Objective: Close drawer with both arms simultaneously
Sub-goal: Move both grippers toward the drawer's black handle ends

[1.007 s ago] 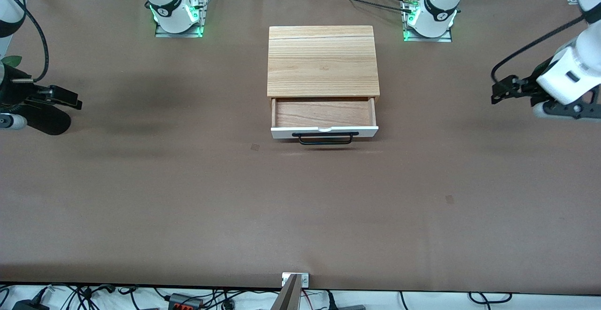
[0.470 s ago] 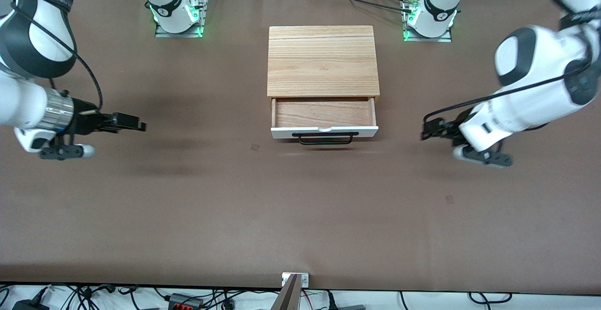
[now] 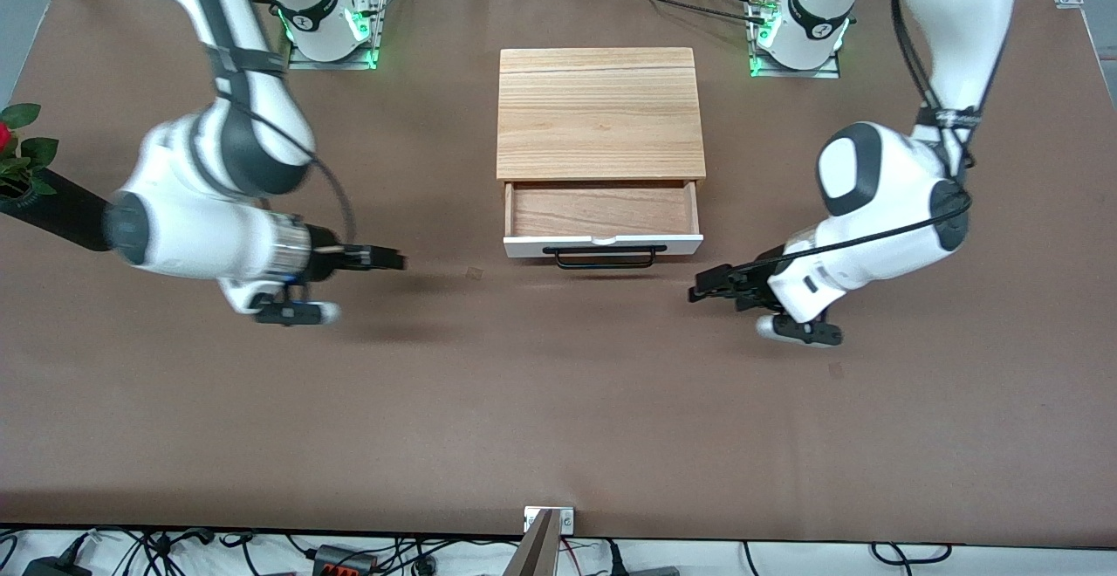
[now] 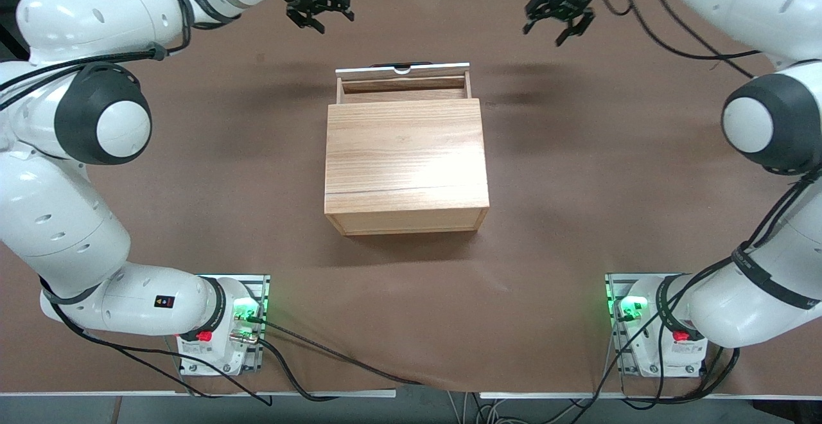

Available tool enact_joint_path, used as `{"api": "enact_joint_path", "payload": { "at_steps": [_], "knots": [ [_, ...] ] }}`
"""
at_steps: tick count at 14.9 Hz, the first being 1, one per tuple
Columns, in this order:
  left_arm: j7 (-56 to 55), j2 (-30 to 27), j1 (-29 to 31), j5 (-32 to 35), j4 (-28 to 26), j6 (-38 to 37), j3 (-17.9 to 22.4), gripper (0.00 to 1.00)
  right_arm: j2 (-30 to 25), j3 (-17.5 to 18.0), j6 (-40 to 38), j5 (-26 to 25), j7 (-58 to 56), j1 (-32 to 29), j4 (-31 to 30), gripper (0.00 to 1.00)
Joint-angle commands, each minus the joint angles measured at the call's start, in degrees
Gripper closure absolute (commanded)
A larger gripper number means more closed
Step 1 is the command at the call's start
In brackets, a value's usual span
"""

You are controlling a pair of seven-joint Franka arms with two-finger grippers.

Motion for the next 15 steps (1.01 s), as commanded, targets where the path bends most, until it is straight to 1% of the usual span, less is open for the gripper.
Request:
{"api": "enact_joint_path", "payload": {
  "at_steps": [1,3,4,6,8,11,12,15],
  "knots": [
    [-0.80,0.65,-1.87,-2.31,-1.14,2.87,-0.50,0.00,2.89,-0.53,2.75,5.92,0.19,2.54,0.95,0.00],
    [-0.89,0.22,-1.97,-3.70,-3.51,3.14,-0.93,0.00,3.78,-0.53,3.46,8.39,0.20,5.53,1.74,0.00],
    [-0.89,0.04,-1.80,-3.71,-4.56,3.14,-1.72,0.00,3.96,-0.53,3.55,9.27,0.11,5.80,1.83,0.00],
    [-0.89,-0.75,-1.71,-3.80,-6.24,3.23,-1.90,0.00,4.66,-0.53,3.46,10.24,-0.68,5.81,2.88,0.00],
    [-1.06,-1.36,-1.71,-3.80,-7.38,3.23,-1.90,0.00,7.19,-0.53,3.55,10.33,-0.77,5.81,6.21,0.00],
    [-1.15,-1.72,-1.71,-3.80,-8.00,3.23,-1.90,0.00,11.07,-0.44,4.42,10.42,0.10,6.33,9.82,0.00],
    [-1.15,-1.72,-1.71,-3.80,-8.00,3.23,-1.90,0.00,11.43,-0.27,5.13,10.51,0.19,7.38,9.74,0.00],
    [-1.15,-1.72,-1.79,-3.80,-8.18,3.23,-1.90,0.00,11.34,-0.18,4.87,12.43,0.11,7.74,9.74,0.00]
  ]
}}
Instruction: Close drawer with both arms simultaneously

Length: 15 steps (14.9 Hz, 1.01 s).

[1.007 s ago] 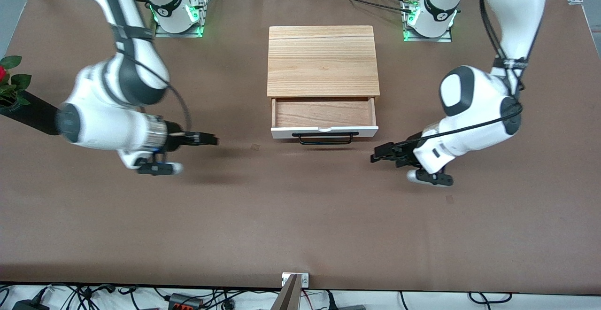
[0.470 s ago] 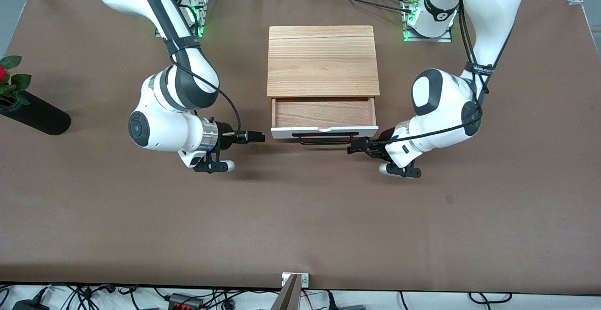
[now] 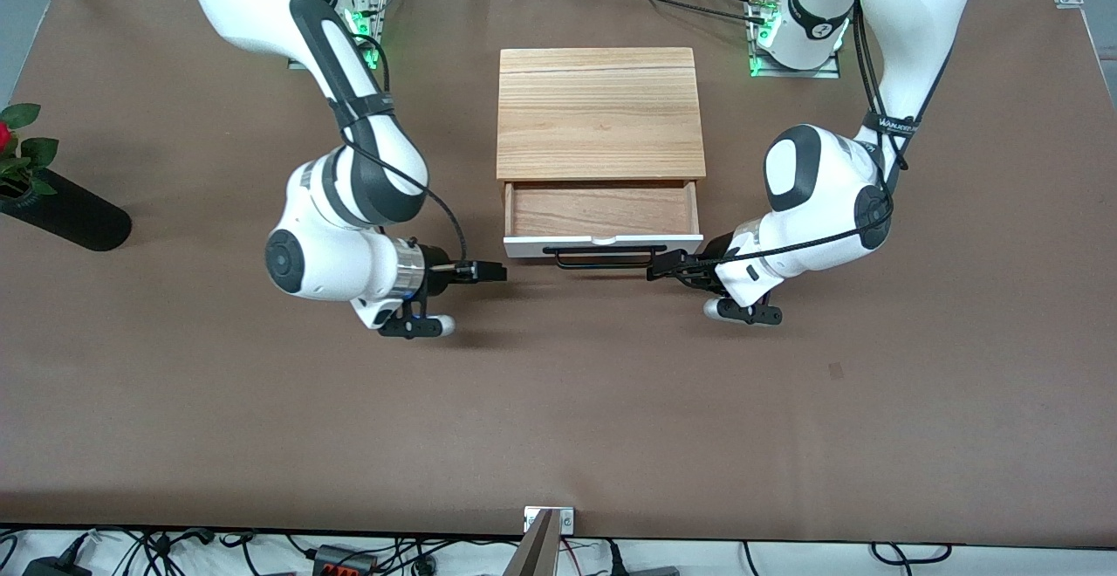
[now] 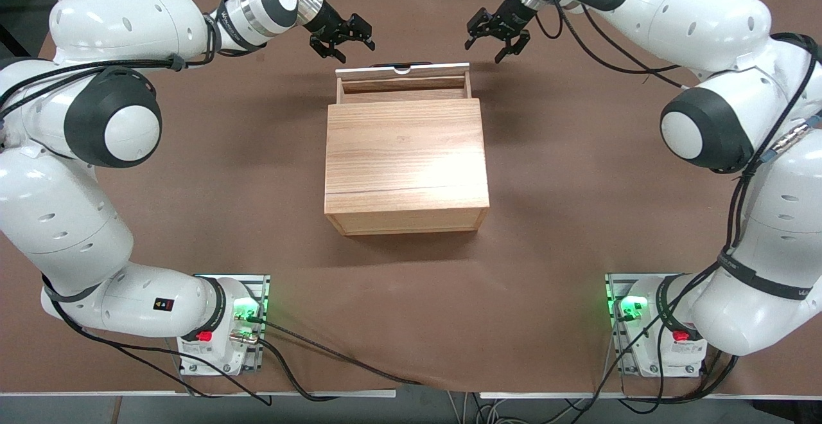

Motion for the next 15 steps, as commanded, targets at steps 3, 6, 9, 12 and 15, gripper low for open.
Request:
{"api": "enact_joint_path", "payload": {
  "at_steps": [3,6,9,12,15],
  "knots": [
    [-0.31,-2.06,0.30,-1.89,-3.60,0.99,-0.88,0.00,0.39,-0.03,-0.63,3.22,-0.10,0.81,1.45,0.00],
    [-0.67,-2.15,0.30,-3.47,-4.57,1.78,-1.59,0.00,0.30,1.21,-5.62,3.83,-0.45,0.20,1.37,0.00],
    [-0.76,-2.24,0.39,-3.48,-5.71,1.78,-2.46,0.00,0.39,1.21,-12.38,3.75,-0.63,-0.15,1.19,0.00],
    [-0.84,-2.33,0.39,-3.65,-6.94,1.61,-2.82,0.00,0.39,1.21,-15.65,3.75,-0.72,-0.42,1.02,0.00],
    [-1.19,-2.50,0.65,-3.74,-8.34,0.90,-3.69,0.00,0.47,1.21,-17.06,3.75,-0.63,0.02,0.93,0.00]
  ]
}}
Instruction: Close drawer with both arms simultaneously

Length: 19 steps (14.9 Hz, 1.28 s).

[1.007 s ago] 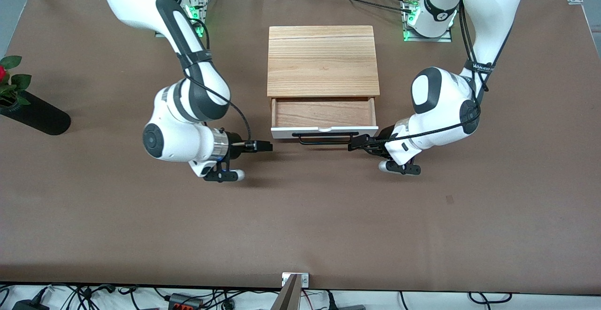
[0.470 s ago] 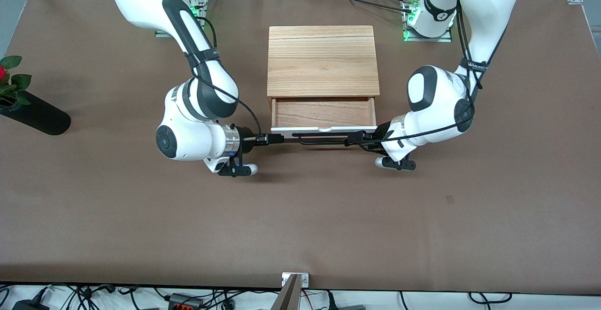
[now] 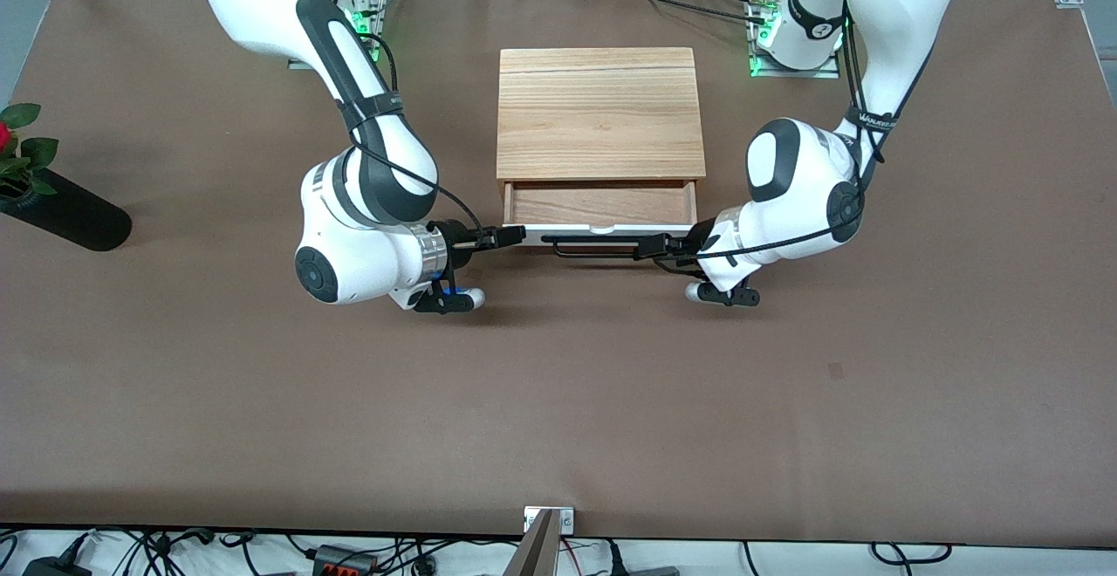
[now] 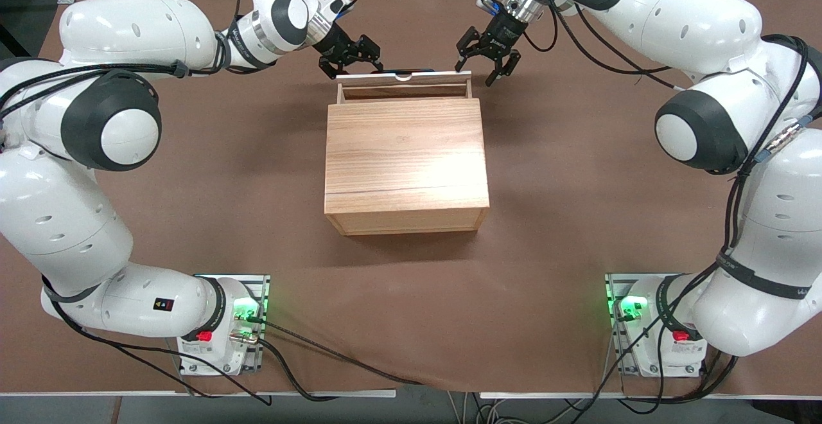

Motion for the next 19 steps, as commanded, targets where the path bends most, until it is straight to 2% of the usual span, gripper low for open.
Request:
{"api": "enact_joint_path", "payload": {
  "at_steps": [1,4,6,9,12,15,19],
  "knots": [
    [-0.59,-2.32,0.73,-1.52,-3.60,0.14,-1.52,0.00,0.15,0.57,-2.35,0.59,-0.36,0.13,-0.36,0.00],
    [-3.66,-2.75,1.08,-1.52,-4.57,-1.96,-3.02,0.00,1.02,0.66,-1.73,0.59,-0.62,0.75,-0.63,0.00],
    [-4.46,-3.28,1.08,-1.52,-4.49,-5.82,-3.02,0.00,1.64,0.66,-1.91,0.50,-0.62,1.54,-0.63,0.00],
    [-4.46,-3.55,0.99,-1.52,-5.36,-6.89,-3.11,0.00,2.25,0.66,-1.82,0.06,-0.53,2.77,-0.80,0.00],
    [-4.46,-3.90,0.81,-1.52,-6.77,-7.07,-3.46,0.00,2.52,0.66,-1.82,-0.21,-0.44,2.77,-0.72,0.00],
    [-4.38,-4.43,1.08,-1.52,-7.21,-10.48,-3.64,0.00,2.43,0.66,-2.43,-0.29,-0.62,2.77,-0.72,0.00],
    [-4.46,-4.87,1.08,-1.43,-7.21,-12.08,-3.73,0.00,2.34,0.49,-1.82,-0.03,-0.97,0.23,0.25,0.00]
  ]
}}
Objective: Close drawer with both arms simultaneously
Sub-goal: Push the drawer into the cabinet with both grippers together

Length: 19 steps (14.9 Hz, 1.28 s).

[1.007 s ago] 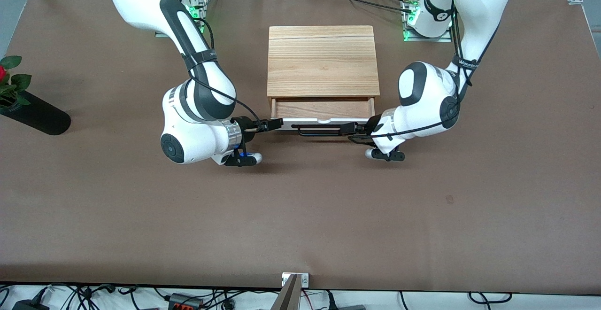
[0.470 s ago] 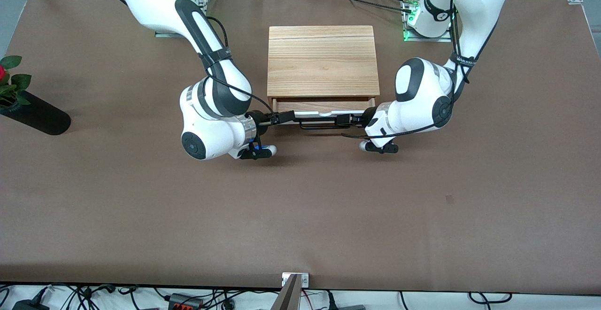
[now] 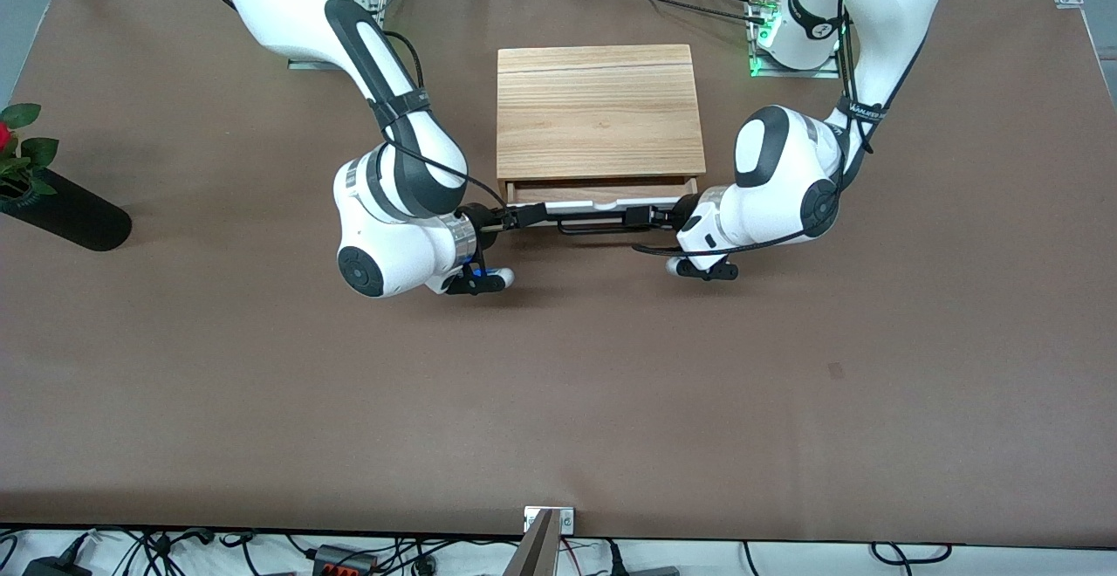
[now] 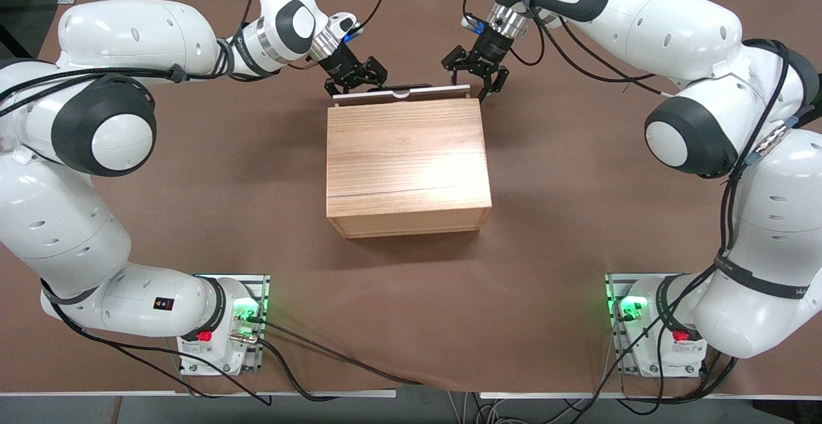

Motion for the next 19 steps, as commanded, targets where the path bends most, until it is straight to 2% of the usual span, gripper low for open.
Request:
{"api": "enact_joint_path", "payload": {
  "at_steps": [1,5,9,16,19],
  "knots": [
    [-0.75,-3.68,0.48,-1.30,-3.78,-2.37,-1.22,0.00,0.70,0.01,0.18,-0.29,-0.81,-2.06,1.23,0.00],
    [-0.75,-3.86,0.39,-1.30,-3.87,-2.99,-1.22,0.00,0.70,0.19,-0.61,-0.11,-0.02,-1.28,0.81,0.00],
    [-0.57,-5.52,0.74,-1.21,-3.17,-7.12,-1.22,0.00,0.87,0.28,-4.29,-0.03,0.16,0.92,-0.69,0.00],
    [-0.48,-5.88,0.74,-1.21,-2.38,-8.35,-1.22,0.00,1.23,0.10,-5.36,-0.55,0.07,0.22,-0.96,0.00],
    [-0.83,-6.14,0.83,-1.21,-0.10,-11.41,-1.22,0.00,0.88,-2.78,-5.44,-0.55,-0.02,-2.41,1.84,0.00]
  ]
}}
